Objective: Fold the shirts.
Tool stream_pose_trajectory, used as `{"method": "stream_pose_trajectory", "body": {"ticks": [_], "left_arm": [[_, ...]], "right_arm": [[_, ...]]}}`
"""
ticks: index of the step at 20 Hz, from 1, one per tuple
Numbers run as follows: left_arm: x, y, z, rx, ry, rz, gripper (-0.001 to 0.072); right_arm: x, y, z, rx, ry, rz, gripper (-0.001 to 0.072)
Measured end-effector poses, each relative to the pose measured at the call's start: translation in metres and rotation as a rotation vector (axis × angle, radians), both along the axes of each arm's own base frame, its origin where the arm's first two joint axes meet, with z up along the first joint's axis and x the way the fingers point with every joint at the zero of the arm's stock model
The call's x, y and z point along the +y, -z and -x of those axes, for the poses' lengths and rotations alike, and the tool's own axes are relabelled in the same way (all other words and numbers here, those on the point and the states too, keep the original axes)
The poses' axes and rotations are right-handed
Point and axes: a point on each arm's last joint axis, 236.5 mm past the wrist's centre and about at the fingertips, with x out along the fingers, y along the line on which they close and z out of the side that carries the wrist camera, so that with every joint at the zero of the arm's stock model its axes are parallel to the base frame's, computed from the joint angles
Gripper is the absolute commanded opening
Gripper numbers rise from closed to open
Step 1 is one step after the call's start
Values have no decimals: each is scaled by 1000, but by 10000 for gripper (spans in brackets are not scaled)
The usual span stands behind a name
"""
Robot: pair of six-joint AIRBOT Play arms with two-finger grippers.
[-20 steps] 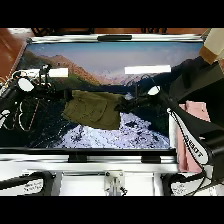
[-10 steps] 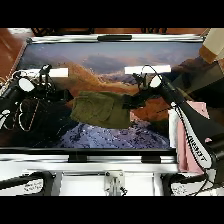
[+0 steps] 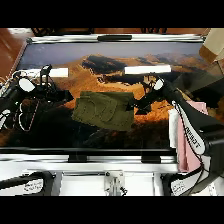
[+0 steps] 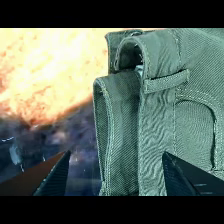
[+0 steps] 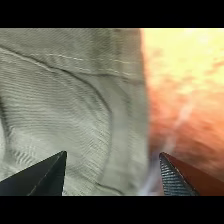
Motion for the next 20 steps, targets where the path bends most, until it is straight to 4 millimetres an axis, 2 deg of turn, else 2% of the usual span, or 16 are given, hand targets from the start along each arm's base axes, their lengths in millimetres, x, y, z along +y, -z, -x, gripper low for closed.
{"method": "stream_pose_trajectory", "body": {"ticks": [6,8,9,12,15,18,20], "left_arm": [[0,0,0,3,-10,6,659],[-2,-1,0,5,-15,15,659],[-2,-1,0,7,-19,19,659],[-3,-1,0,12,-28,28,659],[-4,-1,1,16,-31,32,659],[-4,-1,1,19,-32,34,659],[-4,-1,1,19,-32,34,659]], "right_arm": [[43,15,13,129,33,-153,662],[53,22,18,136,19,-153,185],[57,26,17,134,27,-157,111],[67,25,9,97,35,-168,110],[60,10,-14,-21,-5,-160,108],[47,-48,-36,-141,-47,-193,109],[18,-89,-50,-226,-49,-165,109]]}}
